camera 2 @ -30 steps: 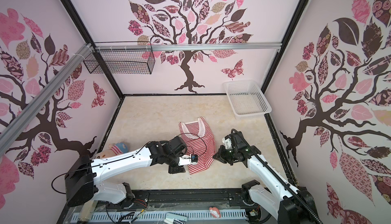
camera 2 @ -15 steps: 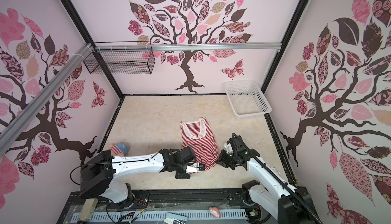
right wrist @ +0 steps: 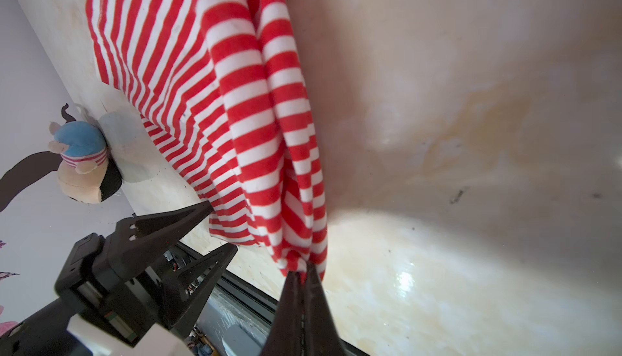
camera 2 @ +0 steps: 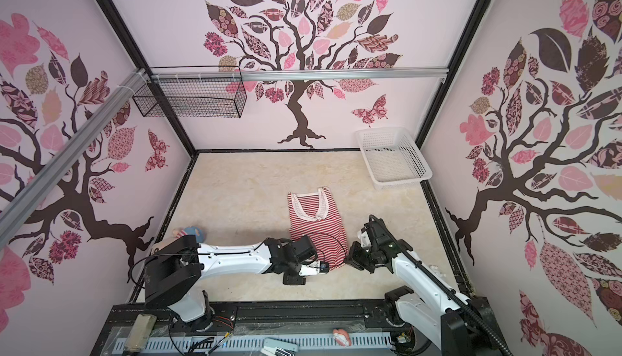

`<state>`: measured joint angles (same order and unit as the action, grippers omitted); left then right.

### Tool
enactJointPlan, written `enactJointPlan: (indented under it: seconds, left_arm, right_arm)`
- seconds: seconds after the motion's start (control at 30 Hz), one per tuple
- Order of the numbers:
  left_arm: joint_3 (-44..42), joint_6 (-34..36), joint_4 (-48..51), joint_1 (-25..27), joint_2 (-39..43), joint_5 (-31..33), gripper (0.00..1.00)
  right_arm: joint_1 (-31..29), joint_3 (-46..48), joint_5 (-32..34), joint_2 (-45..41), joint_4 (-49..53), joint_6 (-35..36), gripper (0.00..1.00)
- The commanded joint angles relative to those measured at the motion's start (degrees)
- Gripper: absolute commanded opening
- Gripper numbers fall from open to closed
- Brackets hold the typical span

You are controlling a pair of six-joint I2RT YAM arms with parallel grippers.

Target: Fold and stack the tank tops

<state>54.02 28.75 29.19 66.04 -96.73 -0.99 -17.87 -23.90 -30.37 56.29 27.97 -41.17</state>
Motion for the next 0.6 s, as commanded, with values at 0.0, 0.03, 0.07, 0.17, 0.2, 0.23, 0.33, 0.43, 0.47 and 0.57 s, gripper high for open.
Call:
enactJointPlan:
  seconds: [0.0, 0.03, 0.07, 0.17, 0.2, 0.23, 0.33, 0.43, 0.47, 0.57]
  left_arm:
    - [0.4, 0.7, -0.7, 0.2, -1.8, 0.9, 0.52]
    - [0.5, 0.5, -0.7, 0.2, -2.1, 1.0, 0.51]
    - [0.5, 0.5, -0.4, 0.2, -2.3, 1.0, 0.50]
    - [0.2, 0.4, -0.4, 0.2, -2.2, 0.6, 0.46]
    - [0.2, 0.5, -0.3, 0.1, -2.1, 0.6, 0.45]
    - [0.1, 0.6, -0.2, 0.1, -2.2, 0.7, 0.43]
    - [0.0, 0.7, 0.0, 0.1, -2.4, 1.1, 0.39]
    - [0.0, 0.5, -0.2, 0.0, -2.3, 1.9, 0.35]
    - [0.2, 0.5, -0.1, -0.1, -2.3, 2.1, 0.32]
    - [0.9, 0.6, 0.2, -0.2, -2.8, 3.3, 0.15]
  right_arm:
    - [0.2, -0.8, 0.1, 0.1, 1.1, -0.1, 0.02]
    - [0.1, -0.9, 0.1, -0.1, 1.2, -0.1, 0.02]
    - [0.1, -1.0, 0.2, -0.2, 1.4, -0.1, 0.02]
    - [0.1, -1.4, 0.2, -0.3, 1.7, -0.1, 0.02]
    - [0.1, -1.5, 0.3, -0.3, 1.9, -0.1, 0.02]
    - [0.1, -1.5, 0.4, -0.4, 2.0, 0.0, 0.02]
    - [0.1, -1.7, 0.5, -0.4, 2.0, 0.1, 0.02]
    - [0.1, -1.9, 0.5, -0.3, 2.1, 0.2, 0.02]
    - [0.1, -1.9, 0.4, -0.3, 2.1, 0.2, 0.02]
    - [0.1, -1.9, 0.3, -0.4, 1.9, 0.2, 0.02]
